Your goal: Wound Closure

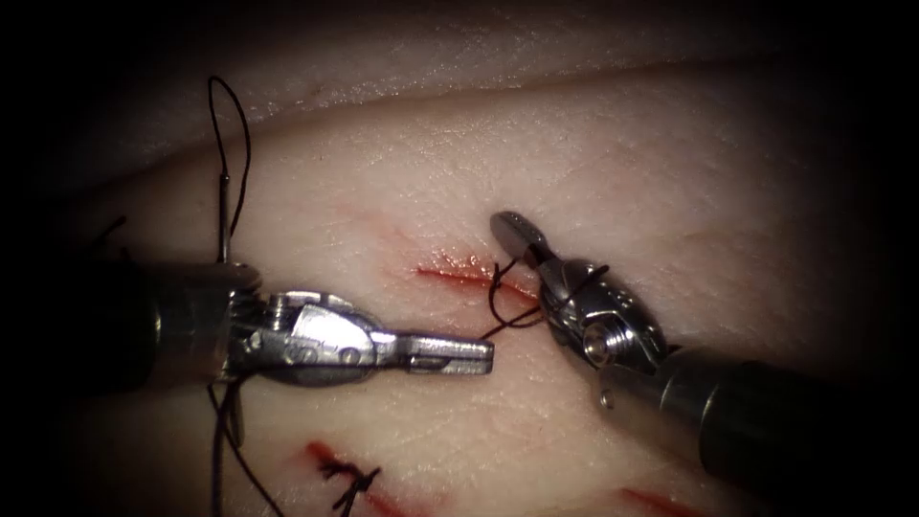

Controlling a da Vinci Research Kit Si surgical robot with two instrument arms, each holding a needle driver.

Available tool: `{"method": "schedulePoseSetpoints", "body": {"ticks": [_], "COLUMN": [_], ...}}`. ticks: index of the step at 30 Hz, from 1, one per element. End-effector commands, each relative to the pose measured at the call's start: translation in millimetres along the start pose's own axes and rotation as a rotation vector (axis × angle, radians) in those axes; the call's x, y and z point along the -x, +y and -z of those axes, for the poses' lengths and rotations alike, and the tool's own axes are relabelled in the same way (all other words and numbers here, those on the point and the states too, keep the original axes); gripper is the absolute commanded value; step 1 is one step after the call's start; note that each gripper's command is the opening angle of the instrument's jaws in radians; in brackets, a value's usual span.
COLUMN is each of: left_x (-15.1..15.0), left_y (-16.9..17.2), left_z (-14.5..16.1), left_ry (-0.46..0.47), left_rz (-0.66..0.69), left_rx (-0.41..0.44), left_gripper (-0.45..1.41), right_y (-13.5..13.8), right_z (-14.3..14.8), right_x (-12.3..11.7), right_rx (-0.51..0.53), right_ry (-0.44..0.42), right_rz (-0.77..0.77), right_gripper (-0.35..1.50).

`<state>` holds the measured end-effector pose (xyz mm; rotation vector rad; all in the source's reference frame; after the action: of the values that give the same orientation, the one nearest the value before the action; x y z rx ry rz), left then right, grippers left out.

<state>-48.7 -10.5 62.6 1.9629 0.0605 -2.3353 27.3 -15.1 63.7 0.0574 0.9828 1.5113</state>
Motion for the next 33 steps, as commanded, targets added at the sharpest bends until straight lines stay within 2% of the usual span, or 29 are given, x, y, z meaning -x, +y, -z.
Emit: {"method": "schedulePoseSetpoints", "body": {"ticks": [1,10,11,13,18,21,25,29,31,33], "left_x": [0.4,0.7,1.1,1.3,3.6,4.1,5.2,5.7,5.8,6.1], "left_y": [-0.4,-2.2,-4.0,-4.7,-10.1,-11.5,-15.7,-19.7,-20.5,-23.3], "left_z": [-0.7,0.6,1.8,2.2,5.2,5.7,5.9,6.2,6.4,7.1], "left_ry": [0.003,0.002,-0.019,-0.028,-0.124,-0.141,-0.185,-0.195,-0.196,-0.207], "left_rz": [-0.002,0.007,0.047,0.056,0.139,0.158,0.185,0.211,0.21,0.213], "left_rx": [0.0,0.006,0.001,-0.002,-0.026,-0.032,-0.046,-0.071,-0.075,-0.097], "left_gripper": [-0.45,-0.45,-0.45,-0.45,-0.45,-0.45,-0.45,-0.45,-0.45,-0.45], "right_y": [-0.7,-2.1,-2.9,-3.1,-4.4,-4.7,-5.2,-5.2,-5.2,-5.1], "right_z": [-0.6,0.6,1.3,1.7,3.3,3.5,4.2,4.7,4.8,5.2], "right_x": [0.3,0.6,0.5,0.4,-0.4,-0.4,0.2,0.5,0.5,0.8], "right_rx": [0.005,0.0,-0.016,-0.019,-0.034,-0.034,-0.034,-0.037,-0.038,-0.041], "right_ry": [-0.016,-0.016,0.005,0.018,0.088,0.097,0.121,0.131,0.133,0.137], "right_rz": [-0.005,-0.011,-0.02,-0.007,0.049,0.064,0.11,0.128,0.134,0.148], "right_gripper": [-0.35,-0.35,-0.35,-0.35,-0.35,-0.35,-0.35,-0.35,-0.35,-0.35]}}
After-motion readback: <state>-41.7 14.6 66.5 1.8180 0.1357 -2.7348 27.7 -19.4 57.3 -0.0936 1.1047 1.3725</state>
